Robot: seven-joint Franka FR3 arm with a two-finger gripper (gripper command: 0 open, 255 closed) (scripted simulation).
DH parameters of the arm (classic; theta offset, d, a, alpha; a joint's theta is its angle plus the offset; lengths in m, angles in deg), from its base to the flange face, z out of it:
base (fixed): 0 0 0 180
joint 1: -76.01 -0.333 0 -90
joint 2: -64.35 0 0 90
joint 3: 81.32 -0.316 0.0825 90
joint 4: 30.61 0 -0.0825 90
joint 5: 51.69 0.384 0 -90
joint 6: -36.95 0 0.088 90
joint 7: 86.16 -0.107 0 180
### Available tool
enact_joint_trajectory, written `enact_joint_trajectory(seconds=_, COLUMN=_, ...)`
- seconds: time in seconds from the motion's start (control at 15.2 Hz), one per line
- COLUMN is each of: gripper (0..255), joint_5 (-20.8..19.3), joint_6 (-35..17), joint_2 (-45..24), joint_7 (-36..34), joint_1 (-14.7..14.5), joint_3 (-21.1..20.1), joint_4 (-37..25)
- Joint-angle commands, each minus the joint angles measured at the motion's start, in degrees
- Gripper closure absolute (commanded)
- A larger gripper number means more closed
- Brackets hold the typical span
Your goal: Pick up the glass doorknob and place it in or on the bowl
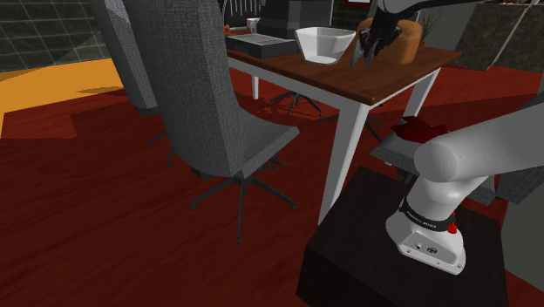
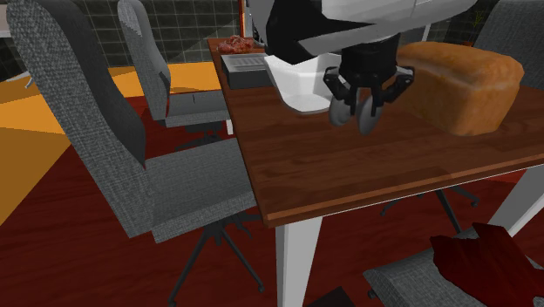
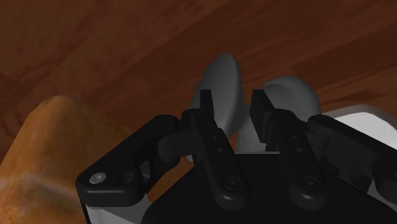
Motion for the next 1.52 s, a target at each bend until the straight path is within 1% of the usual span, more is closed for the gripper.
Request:
enact_joint_trajectory(seconds=0.0, gripper=255, joint_5=0.24, joint_6=1.4, joint_2=-0.1, joint_7=0.36, joint_1=-0.09, joint_3=-0.06, joint_4=-1.5)
enact_joint_trajectory(seconds=1.45, gripper=255, joint_5=2.26, joint_6=16.66, joint_2=-5.14, joint_7=4.12, joint_1=-0.54, joint_3=-0.76, joint_4=-22.16)
